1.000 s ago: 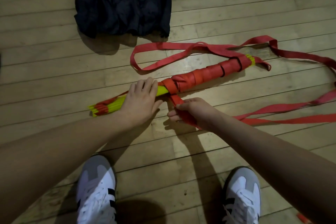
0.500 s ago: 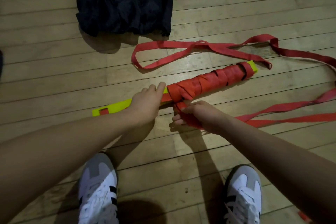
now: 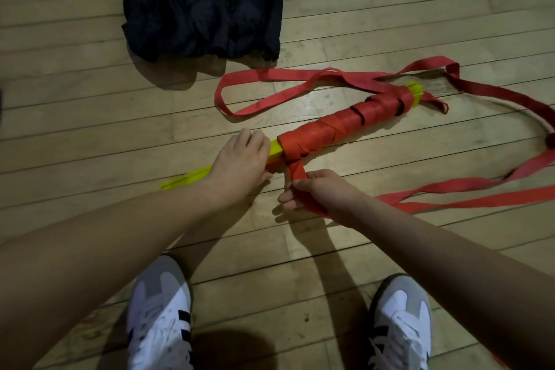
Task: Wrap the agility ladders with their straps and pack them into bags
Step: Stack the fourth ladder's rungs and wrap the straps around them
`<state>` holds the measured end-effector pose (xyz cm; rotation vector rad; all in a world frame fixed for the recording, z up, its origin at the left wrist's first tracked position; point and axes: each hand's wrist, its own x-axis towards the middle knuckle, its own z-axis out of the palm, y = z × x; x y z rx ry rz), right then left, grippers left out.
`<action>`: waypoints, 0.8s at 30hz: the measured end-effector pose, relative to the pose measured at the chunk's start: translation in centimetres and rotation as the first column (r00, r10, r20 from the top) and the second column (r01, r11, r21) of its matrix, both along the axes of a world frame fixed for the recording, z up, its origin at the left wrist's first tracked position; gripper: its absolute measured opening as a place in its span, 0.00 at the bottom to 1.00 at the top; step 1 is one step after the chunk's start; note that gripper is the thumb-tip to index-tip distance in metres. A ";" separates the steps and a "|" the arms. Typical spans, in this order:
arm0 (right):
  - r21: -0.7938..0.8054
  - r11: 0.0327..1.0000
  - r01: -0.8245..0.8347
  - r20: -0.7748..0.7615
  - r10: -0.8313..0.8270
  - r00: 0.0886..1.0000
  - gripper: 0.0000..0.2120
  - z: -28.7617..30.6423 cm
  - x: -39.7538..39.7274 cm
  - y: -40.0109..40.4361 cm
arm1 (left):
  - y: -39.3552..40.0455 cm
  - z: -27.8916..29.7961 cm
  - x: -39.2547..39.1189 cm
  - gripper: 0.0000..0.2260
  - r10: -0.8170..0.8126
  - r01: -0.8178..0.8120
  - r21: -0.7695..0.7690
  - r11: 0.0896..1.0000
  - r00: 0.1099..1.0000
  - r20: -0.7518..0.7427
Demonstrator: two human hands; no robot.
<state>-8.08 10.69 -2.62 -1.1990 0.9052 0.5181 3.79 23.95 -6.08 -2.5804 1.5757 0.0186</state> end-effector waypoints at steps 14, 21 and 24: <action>-0.036 0.998 0.050 -0.016 -0.051 0.999 0.12 -0.8 -1.6 0.0 | -0.2 1.1 -5.0 0.20 0.157 -0.126 0.099 0.987 0.888 -0.433; -0.089 0.994 0.056 0.019 -0.055 0.998 0.11 -0.4 -1.4 -0.4 | -1.3 1.1 -4.2 0.24 0.264 -0.250 0.093 0.964 0.849 -0.458; -0.156 0.986 0.050 0.056 -0.042 0.998 0.10 -0.2 -1.3 -0.4 | -1.7 1.0 -3.5 0.24 0.265 -0.256 0.080 0.963 0.860 -0.436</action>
